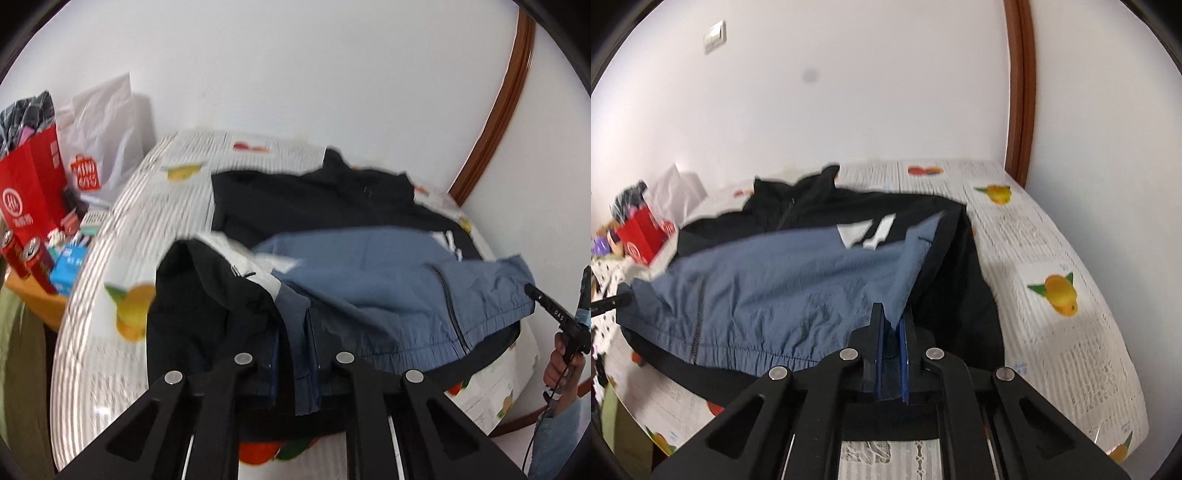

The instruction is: Fold large clothes

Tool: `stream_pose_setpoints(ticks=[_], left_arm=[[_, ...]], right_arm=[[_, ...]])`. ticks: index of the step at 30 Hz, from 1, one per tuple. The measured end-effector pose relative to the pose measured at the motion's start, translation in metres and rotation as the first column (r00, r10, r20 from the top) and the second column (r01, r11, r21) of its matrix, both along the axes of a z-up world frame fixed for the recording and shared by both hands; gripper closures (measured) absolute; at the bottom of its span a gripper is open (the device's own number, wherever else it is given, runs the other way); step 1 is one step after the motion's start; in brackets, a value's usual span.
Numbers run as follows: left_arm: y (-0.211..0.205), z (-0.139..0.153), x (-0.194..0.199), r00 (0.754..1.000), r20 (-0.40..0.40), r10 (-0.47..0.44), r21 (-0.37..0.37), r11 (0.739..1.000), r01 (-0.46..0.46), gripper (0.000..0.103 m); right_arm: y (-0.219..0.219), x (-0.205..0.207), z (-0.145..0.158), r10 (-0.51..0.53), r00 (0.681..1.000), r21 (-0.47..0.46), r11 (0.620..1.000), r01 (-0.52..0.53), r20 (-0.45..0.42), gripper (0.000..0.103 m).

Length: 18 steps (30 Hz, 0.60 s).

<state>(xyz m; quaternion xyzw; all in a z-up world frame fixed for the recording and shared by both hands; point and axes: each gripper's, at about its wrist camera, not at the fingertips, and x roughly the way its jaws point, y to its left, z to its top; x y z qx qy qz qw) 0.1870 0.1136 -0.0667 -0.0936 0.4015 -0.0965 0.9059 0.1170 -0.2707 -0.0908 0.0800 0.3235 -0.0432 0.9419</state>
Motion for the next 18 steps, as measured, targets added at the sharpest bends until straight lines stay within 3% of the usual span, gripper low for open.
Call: stream_pose_setpoints(ticks=[9, 18], left_arm=[[0.000, 0.027, 0.050, 0.996, 0.087, 0.012, 0.018, 1.000, -0.013, 0.092], [-0.003, 0.004, 0.117, 0.998, 0.046, 0.044, 0.061, 0.997, -0.046, 0.092]], right_arm=[[-0.008, 0.037, 0.035, -0.035, 0.997, 0.040, 0.999, 0.032, 0.075, 0.096], [-0.016, 0.098, 0.022, -0.077, 0.996, 0.048, 0.996, 0.075, 0.047, 0.096]])
